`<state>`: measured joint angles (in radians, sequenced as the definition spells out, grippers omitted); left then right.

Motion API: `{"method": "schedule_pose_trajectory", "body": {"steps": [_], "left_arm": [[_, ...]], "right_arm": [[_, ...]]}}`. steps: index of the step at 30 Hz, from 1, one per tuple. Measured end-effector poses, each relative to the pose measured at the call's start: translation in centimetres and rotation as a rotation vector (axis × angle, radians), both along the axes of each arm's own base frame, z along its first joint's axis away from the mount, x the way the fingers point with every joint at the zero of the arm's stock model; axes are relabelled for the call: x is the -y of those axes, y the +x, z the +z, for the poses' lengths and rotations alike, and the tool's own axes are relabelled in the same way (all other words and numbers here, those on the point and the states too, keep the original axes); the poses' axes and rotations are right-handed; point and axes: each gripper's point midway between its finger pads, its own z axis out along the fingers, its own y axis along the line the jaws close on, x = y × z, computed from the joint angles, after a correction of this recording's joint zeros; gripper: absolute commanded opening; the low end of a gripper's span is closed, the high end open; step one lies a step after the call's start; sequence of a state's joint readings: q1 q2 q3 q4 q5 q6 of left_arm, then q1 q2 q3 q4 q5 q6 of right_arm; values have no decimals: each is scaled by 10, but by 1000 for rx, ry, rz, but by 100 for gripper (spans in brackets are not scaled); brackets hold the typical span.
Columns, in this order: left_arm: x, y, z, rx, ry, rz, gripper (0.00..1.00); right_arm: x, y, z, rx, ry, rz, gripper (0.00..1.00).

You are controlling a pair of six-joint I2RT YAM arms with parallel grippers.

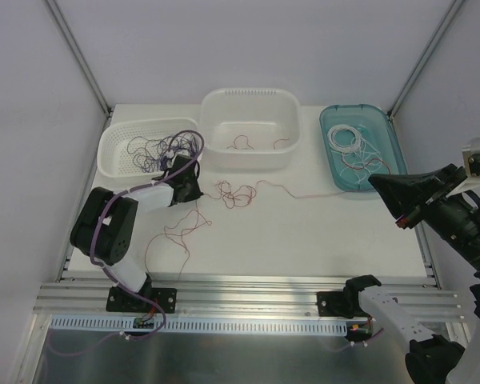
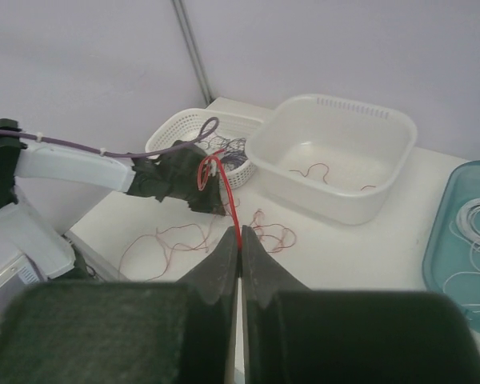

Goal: Untangle the cables

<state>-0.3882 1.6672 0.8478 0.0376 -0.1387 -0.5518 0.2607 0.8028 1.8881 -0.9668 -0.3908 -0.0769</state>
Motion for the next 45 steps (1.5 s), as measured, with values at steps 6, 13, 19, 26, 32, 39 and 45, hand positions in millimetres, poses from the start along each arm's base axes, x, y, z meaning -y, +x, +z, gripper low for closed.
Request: {"method": "schedule_pose_trajectory", "body": {"steps": [6, 13, 19, 26, 32, 39, 45], "left_arm": [[-27, -20, 8, -24, 19, 50, 0], [-15, -22, 47, 64, -27, -59, 21], [0, -32, 76, 135, -80, -193, 67], [40, -60, 135, 303, -147, -470, 98], [82, -93, 178, 459, -217, -745, 99], [115, -107, 217, 619, -312, -891, 99], [153, -115, 247, 722, -410, -995, 99]], "right_arm": [[8, 3, 1, 21, -27, -43, 1], [-9, 32, -33, -82, -34, 9, 1], [-34, 72, -77, -243, -16, 78, 1], [-50, 93, -84, -284, 32, 127, 1], [-64, 99, -83, -285, 91, 179, 1], [-75, 106, -86, -299, 124, 213, 1], [-81, 110, -90, -309, 152, 225, 1]]}}
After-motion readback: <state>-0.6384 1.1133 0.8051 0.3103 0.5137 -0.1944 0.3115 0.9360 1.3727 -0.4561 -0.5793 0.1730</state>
